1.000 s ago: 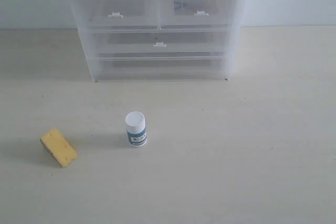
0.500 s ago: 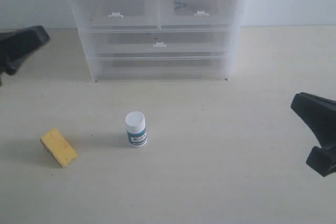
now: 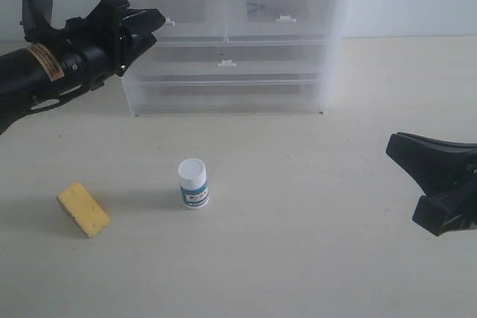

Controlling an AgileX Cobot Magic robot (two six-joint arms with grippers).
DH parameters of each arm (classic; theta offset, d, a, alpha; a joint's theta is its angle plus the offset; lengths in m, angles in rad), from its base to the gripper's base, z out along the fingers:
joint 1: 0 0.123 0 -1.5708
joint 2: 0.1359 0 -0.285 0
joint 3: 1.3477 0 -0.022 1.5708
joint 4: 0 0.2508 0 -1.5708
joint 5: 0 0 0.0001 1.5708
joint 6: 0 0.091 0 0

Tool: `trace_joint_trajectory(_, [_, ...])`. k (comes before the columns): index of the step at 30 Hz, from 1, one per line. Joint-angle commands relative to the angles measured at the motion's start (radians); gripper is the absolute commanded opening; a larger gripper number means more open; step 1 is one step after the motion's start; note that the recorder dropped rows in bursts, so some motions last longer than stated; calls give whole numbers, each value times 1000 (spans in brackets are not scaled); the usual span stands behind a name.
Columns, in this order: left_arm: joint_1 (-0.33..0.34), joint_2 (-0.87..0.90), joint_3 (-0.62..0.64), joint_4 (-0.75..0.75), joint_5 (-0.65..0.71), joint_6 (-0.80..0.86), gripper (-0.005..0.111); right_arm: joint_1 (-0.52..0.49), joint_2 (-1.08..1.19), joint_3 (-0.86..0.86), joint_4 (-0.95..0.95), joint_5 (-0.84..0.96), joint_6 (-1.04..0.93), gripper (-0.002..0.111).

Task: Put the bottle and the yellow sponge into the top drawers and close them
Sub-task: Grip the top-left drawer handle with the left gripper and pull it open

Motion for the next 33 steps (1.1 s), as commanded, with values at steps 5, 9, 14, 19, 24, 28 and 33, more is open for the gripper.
trace_joint_trajectory(5, [-8,125,-101,-1,-27,-181,49,-2,5,-5,2,-11,-8,1])
trace_joint_trajectory(9, [-8,149,-132,-3,-41,-184,49,-2,5,-5,2,-11,-8,1])
trace_joint_trajectory(14, [-8,149,-149,-29,-39,-187,47,-2,5,-5,2,-11,-6,1])
trace_joint_trajectory(19, [-8,149,-153,-61,-27,-184,29,-2,5,-5,2,-11,-4,1])
trace_joint_trajectory(24, [-8,149,-153,-58,-37,-184,10,-2,5,-5,2,-11,-4,1])
trace_joint_trajectory(28, [-8,148,-124,-30,-143,-151,4,-2,5,-5,2,-12,-22,1])
trace_joint_trajectory(33, [-65,36,115,-31,-290,-25,4,-2,5,-5,4,-12,-31,1])
